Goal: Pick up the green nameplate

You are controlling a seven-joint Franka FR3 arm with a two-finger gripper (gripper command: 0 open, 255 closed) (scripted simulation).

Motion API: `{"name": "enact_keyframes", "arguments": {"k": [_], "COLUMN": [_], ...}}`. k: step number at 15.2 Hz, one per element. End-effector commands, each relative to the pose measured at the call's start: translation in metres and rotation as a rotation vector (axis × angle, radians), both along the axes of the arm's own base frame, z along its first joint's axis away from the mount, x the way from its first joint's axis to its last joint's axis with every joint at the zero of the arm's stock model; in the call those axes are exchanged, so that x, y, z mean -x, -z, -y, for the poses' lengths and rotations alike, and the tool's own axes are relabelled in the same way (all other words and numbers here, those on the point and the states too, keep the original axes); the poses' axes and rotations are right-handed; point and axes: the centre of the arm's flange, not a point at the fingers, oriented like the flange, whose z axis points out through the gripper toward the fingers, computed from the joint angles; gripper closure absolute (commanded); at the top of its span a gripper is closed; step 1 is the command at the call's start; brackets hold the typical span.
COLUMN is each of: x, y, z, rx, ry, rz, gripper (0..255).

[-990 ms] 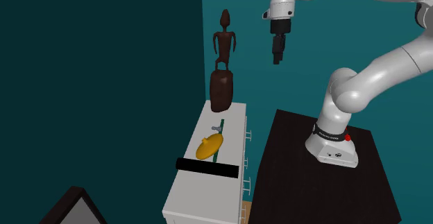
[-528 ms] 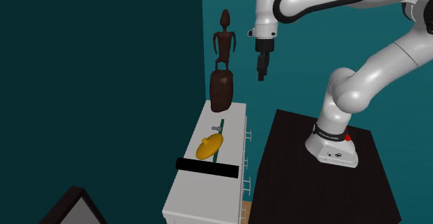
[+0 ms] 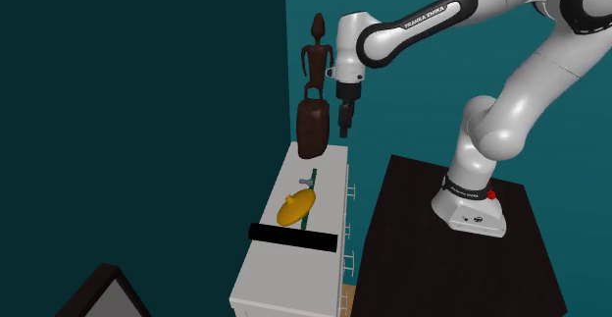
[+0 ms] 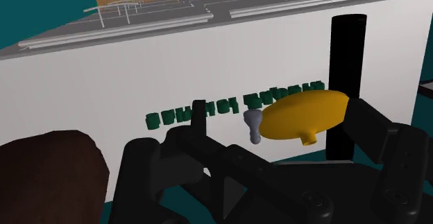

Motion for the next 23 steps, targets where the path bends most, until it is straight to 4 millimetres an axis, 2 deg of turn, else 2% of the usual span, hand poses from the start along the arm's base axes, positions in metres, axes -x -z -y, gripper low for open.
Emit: {"name": "enact_keyframes", "arguments": {"k": [1, 14, 22, 23], "x": [-0.012, -0.105, -0.106, -0.106], "y": [0.023, 0.144, 0.186, 0.186], "z": [-0.01, -0.075, -0.076, -0.076], "rx": [-0.002, -0.015, -0.016, -0.016], "ry": [-0.018, -0.139, -0.141, -0.141], "rz": [0.014, 0.09, 0.091, 0.091], "gripper": [0, 0, 0, 0]}}
